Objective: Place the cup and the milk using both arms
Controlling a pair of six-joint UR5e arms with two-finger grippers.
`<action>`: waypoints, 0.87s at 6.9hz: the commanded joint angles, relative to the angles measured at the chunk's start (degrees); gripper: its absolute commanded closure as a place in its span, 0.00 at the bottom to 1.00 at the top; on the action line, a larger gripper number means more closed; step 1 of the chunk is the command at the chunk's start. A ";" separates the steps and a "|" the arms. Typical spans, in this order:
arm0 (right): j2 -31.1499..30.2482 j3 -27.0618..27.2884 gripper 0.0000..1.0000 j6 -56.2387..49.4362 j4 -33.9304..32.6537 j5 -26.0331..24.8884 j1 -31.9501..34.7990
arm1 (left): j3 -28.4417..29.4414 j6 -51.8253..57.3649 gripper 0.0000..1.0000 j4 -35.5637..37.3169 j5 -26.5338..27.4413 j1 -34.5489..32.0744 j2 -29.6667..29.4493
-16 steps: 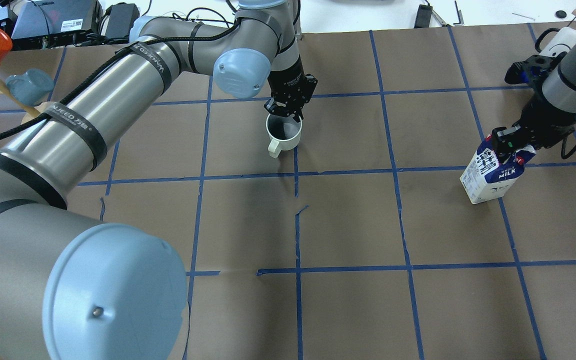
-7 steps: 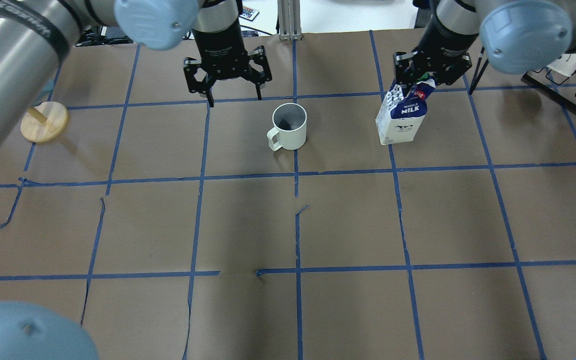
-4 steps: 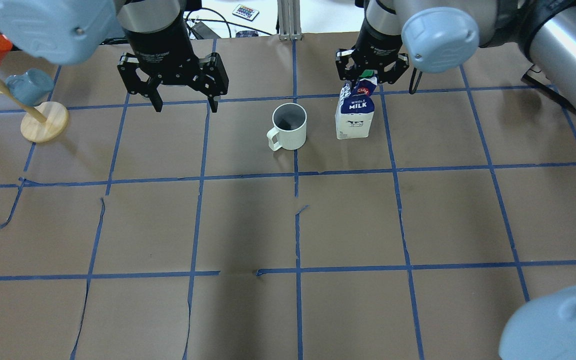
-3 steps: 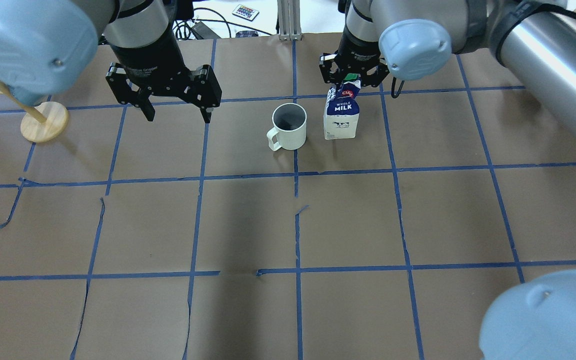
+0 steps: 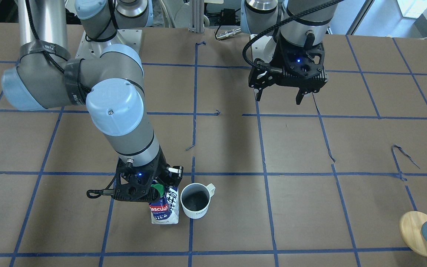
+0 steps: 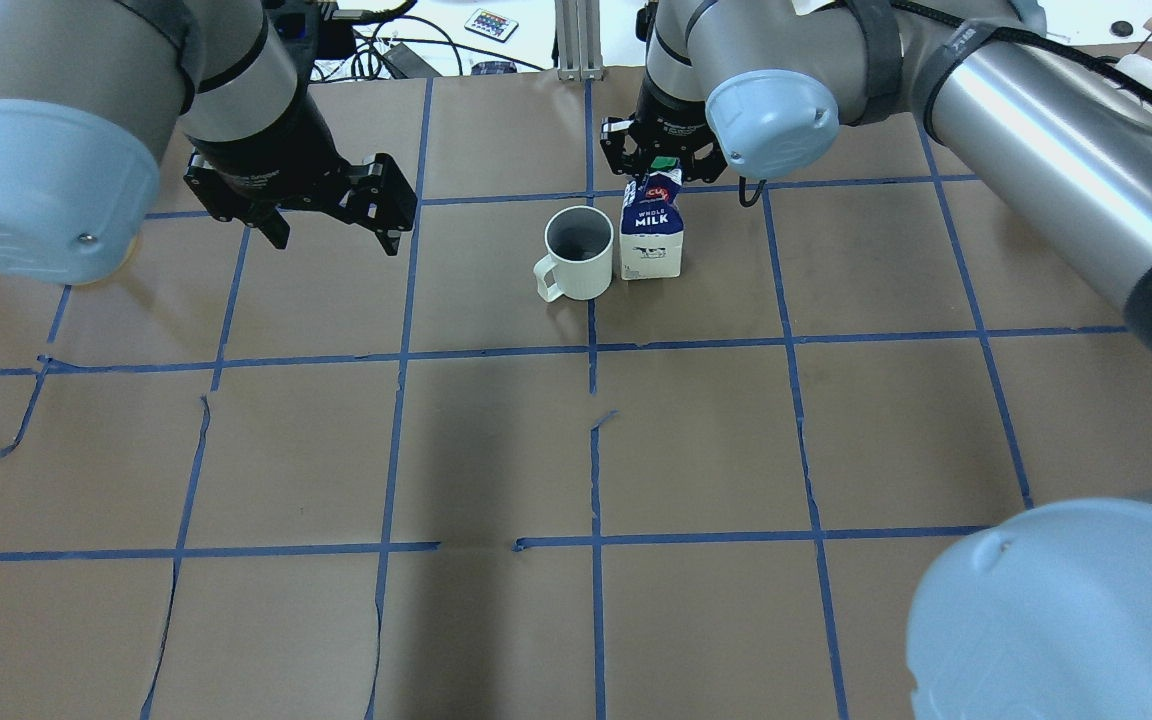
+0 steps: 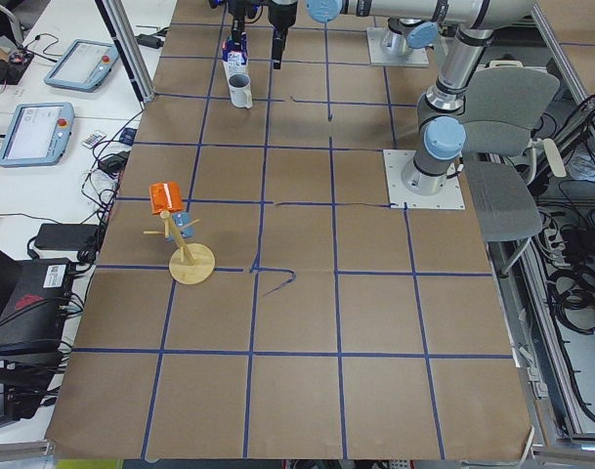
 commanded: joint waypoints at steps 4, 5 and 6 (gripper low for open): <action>0.64 0.94 0.43 -0.93 -0.16 -0.22 0.81 | 4.18 1.68 0.00 -6.84 -0.41 2.04 -0.83; 0.47 1.47 0.09 -0.59 -0.24 -0.14 0.81 | 4.18 1.68 0.00 -6.84 -0.42 2.04 -0.74; 0.21 0.86 0.00 -0.15 -0.16 -0.23 0.63 | 4.18 1.68 0.00 -6.84 -0.42 2.12 -0.65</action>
